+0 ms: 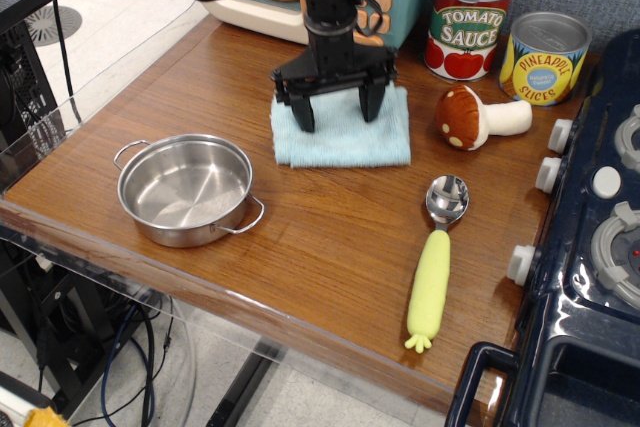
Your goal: Place the blue cloth between the pot and ice cream scoop
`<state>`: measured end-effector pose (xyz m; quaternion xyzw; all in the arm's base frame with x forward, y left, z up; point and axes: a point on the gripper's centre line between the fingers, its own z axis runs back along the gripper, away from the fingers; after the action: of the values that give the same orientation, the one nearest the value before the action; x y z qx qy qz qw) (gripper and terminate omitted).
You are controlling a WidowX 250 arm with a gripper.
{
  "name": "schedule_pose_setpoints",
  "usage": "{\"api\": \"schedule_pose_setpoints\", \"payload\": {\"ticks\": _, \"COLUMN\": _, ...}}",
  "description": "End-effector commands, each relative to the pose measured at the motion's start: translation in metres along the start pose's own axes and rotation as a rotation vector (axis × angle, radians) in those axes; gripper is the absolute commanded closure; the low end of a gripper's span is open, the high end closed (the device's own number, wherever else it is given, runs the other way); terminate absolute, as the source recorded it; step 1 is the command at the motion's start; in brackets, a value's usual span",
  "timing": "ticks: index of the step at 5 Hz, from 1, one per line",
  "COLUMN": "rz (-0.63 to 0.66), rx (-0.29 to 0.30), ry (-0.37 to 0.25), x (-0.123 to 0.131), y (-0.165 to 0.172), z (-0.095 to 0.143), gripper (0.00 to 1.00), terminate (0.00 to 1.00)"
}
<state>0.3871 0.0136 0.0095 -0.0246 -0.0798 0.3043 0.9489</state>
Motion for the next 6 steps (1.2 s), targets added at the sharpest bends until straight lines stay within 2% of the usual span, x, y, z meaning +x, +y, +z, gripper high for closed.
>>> {"api": "schedule_pose_setpoints", "payload": {"ticks": 1, "rz": -0.135, "rx": 0.005, "ry": 0.035, "x": -0.062, "y": 0.027, "z": 0.011, "gripper": 0.0, "terminate": 0.0}}
{"api": "schedule_pose_setpoints", "payload": {"ticks": 2, "rz": -0.19, "rx": 0.02, "ry": 0.055, "x": -0.086, "y": 0.04, "z": 0.016, "gripper": 0.0, "terminate": 0.0}}
{"api": "schedule_pose_setpoints", "payload": {"ticks": 4, "rz": -0.259, "rx": 0.044, "ry": 0.076, "x": -0.114, "y": 0.062, "z": 0.022, "gripper": 0.0, "terminate": 0.0}}
{"api": "schedule_pose_setpoints", "payload": {"ticks": 6, "rz": -0.224, "rx": 0.031, "ry": 0.058, "x": -0.103, "y": 0.061, "z": 0.026, "gripper": 0.0, "terminate": 0.0}}
